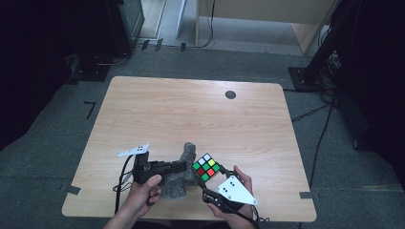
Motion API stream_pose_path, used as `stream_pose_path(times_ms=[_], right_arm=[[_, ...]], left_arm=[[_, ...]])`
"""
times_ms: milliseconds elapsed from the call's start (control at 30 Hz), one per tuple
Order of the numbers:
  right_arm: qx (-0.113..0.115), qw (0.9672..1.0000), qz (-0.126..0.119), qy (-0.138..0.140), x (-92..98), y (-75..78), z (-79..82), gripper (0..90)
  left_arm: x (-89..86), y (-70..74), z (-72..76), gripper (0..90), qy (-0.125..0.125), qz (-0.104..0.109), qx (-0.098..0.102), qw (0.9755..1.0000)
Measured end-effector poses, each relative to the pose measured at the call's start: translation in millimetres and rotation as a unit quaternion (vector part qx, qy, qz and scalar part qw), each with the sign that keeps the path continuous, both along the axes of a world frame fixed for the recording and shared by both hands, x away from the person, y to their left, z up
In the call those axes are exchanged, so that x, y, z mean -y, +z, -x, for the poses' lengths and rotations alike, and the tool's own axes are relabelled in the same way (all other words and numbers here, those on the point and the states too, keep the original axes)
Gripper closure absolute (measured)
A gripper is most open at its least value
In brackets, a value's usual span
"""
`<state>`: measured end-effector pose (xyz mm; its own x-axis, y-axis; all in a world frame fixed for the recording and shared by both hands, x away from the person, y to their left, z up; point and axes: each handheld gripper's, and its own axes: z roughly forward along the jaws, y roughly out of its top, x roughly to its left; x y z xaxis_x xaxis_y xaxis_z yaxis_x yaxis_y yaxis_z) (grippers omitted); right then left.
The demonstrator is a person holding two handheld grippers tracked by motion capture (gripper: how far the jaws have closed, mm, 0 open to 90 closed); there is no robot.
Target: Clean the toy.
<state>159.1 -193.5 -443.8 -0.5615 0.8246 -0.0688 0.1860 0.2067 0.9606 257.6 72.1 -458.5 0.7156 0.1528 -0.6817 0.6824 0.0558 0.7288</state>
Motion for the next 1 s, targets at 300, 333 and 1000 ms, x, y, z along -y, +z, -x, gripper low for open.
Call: stream_pose_path(times_ms=[300, 333, 1000], right_arm=[[0.002, 0.9998, 0.010, 0.015, -8.9, -1.1, 2.0, 34.4], [-0.003, 0.9998, 0.012, 0.015, -9.0, -2.7, 0.8, 34.4], [-0.011, 0.9989, 0.019, 0.040, -12.5, -5.1, 2.3, 34.4]], left_arm=[[-2.8, 3.1, 0.8, 84.8, -0.007, 0.013, 0.004, 0.9999], [-3.3, 4.1, 0.7, 84.8, -0.007, 0.016, 0.004, 0.9998], [-5.4, 8.6, -2.3, 84.6, -0.027, 0.055, -0.014, 0.9980]])
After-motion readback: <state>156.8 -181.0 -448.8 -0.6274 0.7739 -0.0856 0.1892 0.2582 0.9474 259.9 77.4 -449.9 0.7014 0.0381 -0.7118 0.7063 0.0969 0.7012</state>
